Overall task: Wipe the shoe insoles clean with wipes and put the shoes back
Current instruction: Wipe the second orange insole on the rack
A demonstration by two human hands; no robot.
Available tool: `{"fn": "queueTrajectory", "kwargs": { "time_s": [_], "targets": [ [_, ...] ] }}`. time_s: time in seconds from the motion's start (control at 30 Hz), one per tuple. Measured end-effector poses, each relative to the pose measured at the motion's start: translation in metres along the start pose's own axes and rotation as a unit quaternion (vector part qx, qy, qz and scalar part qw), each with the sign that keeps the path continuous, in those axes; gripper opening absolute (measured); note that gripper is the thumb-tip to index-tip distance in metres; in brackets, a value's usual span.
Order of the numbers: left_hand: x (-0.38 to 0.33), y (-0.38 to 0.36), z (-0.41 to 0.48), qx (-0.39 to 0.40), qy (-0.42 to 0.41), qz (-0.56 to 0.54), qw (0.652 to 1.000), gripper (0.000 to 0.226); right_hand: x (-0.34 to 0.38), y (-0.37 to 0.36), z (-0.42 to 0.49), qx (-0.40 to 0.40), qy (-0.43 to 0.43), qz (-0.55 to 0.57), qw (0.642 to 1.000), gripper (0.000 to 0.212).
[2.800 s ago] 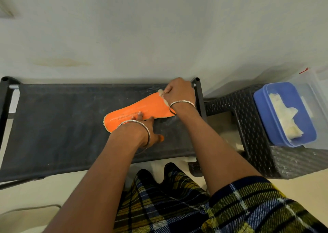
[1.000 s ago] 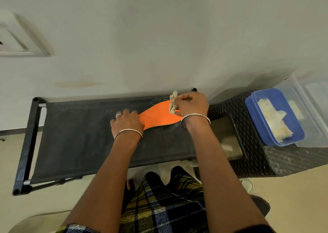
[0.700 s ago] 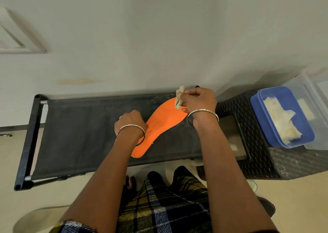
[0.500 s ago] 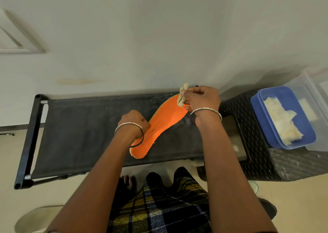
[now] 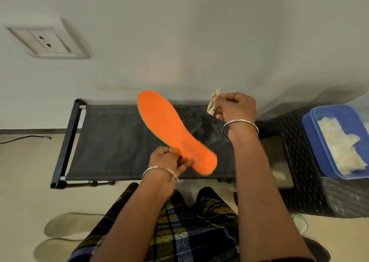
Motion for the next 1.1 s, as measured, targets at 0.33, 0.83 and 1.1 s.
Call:
{"fn": "queueTrajectory", "kwargs": {
  "time_s": [0.33, 0.83, 1.1],
  "targets": [
    [0.026, -0.08, 0.023, 0.077, 0.135, -0.209, 0.966, 0.026, -0.003, 0.006, 0.015, -0.004, 0.101, -0.126, 0.987, 0.013],
    [-0.009, -0.028, -0.02, 0.025, -0.277, 0.737, 0.616, 0.077, -0.023, -0.017, 0.015, 0.091, 0.132, -0.296, 0.942, 0.026],
    [0.007, -0.043, 0.031, 0.09, -0.177, 0.797, 0.57, 0.092, -0.053, -0.039, 0.011, 0.138, 0.132, -0.425, 0.885, 0.014]
  ]
}}
Point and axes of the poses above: each hand's wrist, its own z-axis towards the middle knuckle, its own y-axis out of the back of the hand, x = y × z, the point moved 6 cm from there along z, towards the middle knuckle, and after that the axes turned 1 degree about -x, right-handed, at the moved point
